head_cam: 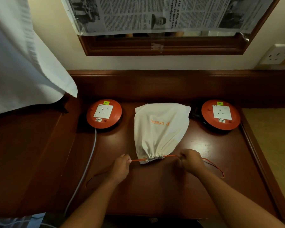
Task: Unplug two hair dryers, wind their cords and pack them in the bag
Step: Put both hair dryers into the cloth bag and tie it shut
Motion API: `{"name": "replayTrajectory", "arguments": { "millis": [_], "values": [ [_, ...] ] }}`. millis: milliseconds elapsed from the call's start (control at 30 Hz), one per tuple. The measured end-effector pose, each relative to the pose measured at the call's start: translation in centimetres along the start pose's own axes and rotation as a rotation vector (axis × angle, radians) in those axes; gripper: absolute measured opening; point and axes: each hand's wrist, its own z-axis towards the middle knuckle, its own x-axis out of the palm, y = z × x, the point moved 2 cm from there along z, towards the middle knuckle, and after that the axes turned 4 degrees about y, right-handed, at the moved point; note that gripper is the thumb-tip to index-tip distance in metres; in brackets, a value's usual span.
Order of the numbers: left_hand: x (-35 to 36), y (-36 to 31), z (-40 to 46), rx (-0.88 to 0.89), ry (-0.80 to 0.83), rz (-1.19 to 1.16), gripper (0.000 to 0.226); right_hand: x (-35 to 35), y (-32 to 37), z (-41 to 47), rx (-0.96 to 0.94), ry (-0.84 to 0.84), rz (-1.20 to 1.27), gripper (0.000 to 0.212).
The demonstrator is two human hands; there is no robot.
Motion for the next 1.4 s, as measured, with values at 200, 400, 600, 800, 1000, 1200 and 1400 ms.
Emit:
{"name": "replayTrajectory", "arguments": {
  "millis": [200,400,600,800,1000,1200,1400],
  "values": [
    [2.0,0.1,-1.0,-0.072,0.066,0.068,0.036,1.1,0.2,0.1,-0.066,0.137,-0.005,0.019],
    [3.5,-4.2,-0.6,-0.074,0.014,0.085,0.043,2.9,2.8,0.4,-0.123,0.099,-0.036,0.018],
    [4.0,-5.0,0.1,-0.173,0.050,0.147,0.032,3.7,3.1,0.3,-0.081,0.089,-0.003,0.015],
    [3.5,-4.7,-0.1,-0.093,-0.021,-0.087,0.013,3.5,2.3,0.3,-0.095,0.119,0.048,0.012],
    [2.5,-4.9,-0.5,0.090,0.027,-0.025,0.015,1.4,1.4,-1.0,-0.127,0.111,-0.051,0.014],
    [2.1,-2.4,-1.3,0.109,0.078,0.016,0.017,1.2,0.3,-2.1,-0.156,0.127,-0.108,0.025],
    [3.0,-3.0,-2.7,-0.077,0.095,-0.258,0.020,2.1,0.2,-2.7,-0.167,0.196,-0.027,0.037]
  ]
}}
